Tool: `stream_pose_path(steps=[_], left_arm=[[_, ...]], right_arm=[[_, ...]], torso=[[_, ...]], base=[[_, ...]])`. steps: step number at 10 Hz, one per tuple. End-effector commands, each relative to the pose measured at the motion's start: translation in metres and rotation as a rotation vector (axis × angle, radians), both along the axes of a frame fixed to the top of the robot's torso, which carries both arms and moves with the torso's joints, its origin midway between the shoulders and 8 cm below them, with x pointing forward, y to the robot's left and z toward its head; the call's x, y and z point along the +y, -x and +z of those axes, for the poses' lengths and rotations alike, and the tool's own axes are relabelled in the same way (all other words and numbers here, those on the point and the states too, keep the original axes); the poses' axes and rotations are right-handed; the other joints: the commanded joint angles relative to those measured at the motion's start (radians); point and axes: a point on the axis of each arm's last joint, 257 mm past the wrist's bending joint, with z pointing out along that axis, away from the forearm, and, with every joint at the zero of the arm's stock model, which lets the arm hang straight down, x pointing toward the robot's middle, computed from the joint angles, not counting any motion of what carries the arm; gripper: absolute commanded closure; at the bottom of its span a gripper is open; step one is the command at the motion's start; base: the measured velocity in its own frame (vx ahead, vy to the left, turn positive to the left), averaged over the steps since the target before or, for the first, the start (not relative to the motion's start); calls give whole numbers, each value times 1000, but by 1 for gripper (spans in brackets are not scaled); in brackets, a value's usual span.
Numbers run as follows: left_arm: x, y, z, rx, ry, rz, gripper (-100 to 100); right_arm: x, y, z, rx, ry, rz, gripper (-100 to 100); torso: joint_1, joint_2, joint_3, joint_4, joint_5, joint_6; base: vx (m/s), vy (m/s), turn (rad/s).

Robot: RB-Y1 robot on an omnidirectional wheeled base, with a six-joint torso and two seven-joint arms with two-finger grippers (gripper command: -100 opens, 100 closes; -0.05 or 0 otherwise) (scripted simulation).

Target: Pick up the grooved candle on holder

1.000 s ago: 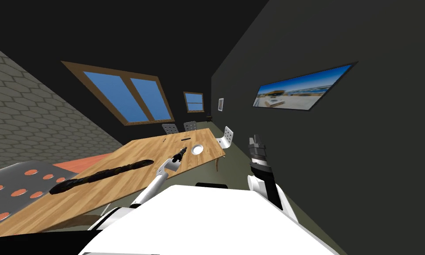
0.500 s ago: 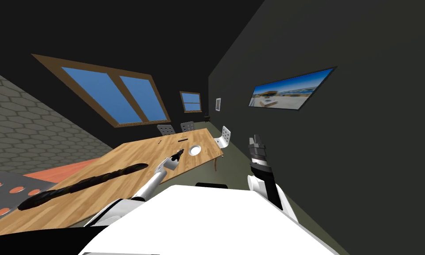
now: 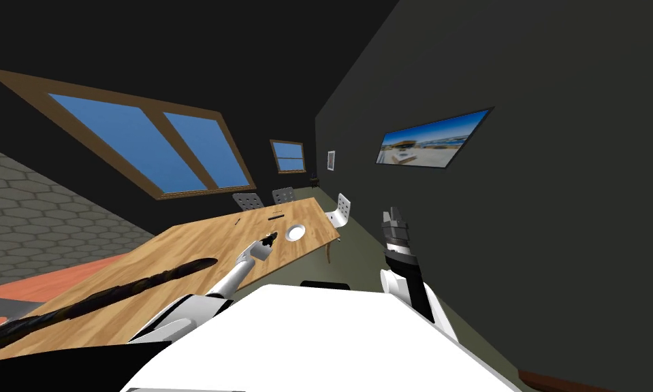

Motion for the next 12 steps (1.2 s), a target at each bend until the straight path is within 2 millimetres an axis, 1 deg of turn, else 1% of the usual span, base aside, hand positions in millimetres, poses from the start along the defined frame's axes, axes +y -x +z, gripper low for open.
stream_pose_path(steps=[1, 2, 3, 8, 11, 12], left_arm=[[0, 0, 0, 0, 0, 0, -100], [1, 0, 0, 3, -1, 2, 0], [7, 1, -2, 0, -4, 15, -100], [20, 6, -9, 0, -5, 47, -100], [24, 11, -15, 4, 0, 63, -100], [23, 10, -14, 3, -1, 61, -100]], right_arm=[[0, 0, 0, 0, 0, 0, 0], [0, 0, 0, 0, 0, 0, 0], [0, 0, 0, 0, 0, 0, 0], [0, 0, 0, 0, 0, 0, 0], [0, 0, 0, 0, 0, 0, 0], [0, 0, 0, 0, 0, 0, 0]], torso=[[0, 0, 0, 0, 0, 0], [1, 0, 0, 0, 0, 0], [1, 1, 0, 0, 0, 0], [2, 1, 1, 0, 1, 0], [2, 1, 1, 0, 1, 0], [2, 1, 1, 0, 1, 0]], base=[[5, -5, -10], [0, 0, 0], [-1, 9, -83], [-4, 21, -70], [-2, 16, -64], [-1, 9, -14]])
